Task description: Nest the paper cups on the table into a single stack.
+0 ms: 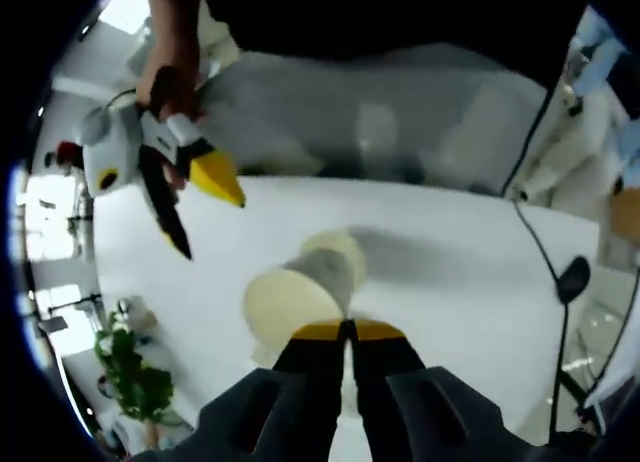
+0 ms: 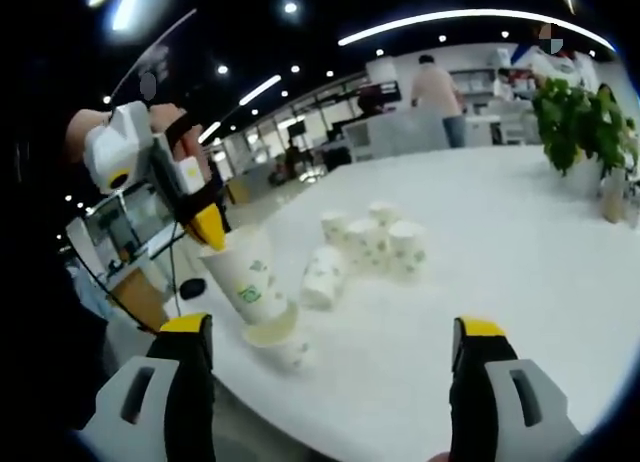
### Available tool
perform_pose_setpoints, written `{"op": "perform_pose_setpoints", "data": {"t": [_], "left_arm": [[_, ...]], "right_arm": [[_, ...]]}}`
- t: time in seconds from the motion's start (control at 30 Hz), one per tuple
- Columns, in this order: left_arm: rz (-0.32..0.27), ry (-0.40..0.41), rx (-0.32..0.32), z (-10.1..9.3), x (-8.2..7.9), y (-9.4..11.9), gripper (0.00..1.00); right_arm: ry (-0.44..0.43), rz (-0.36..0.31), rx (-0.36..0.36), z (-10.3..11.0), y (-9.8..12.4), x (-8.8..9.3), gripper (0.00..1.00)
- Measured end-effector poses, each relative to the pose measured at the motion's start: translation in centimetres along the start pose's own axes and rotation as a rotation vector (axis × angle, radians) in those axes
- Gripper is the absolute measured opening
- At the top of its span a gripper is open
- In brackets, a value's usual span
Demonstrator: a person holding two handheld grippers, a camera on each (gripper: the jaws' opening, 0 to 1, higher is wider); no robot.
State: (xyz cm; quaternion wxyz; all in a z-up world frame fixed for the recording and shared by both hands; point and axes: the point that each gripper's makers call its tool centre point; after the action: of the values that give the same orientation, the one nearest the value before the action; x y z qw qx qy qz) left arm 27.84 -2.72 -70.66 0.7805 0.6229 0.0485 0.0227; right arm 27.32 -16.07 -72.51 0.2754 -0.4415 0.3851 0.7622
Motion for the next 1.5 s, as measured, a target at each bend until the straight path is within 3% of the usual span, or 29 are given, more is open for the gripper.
{"op": "perform_pose_setpoints", "data": {"t": [0.7, 1.5], "left_arm": [[0.005, 0.009, 0.037, -0.2, 0.0, -3.7, 0.00], [0.009, 0.129, 0.084, -0.8, 0.3, -6.8, 0.01]], "right_arm": [[-0.010, 0.007, -0.008, -0.2, 0.1, 0.2, 0.97], [-0.019, 0.017, -0.025, -0.2, -0.3, 0.5, 0.96]]}}
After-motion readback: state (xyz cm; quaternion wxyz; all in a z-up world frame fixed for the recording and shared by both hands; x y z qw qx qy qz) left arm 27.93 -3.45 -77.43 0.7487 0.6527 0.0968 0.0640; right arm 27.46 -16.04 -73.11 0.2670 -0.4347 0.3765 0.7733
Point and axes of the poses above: the point that each gripper's makers call its tool centre point, and the gripper's own axes: y roughly backward along the fingers, z roughly to its left, x roughly out of its underside, and after that the axes turned 3 degrees about -z, right-handed
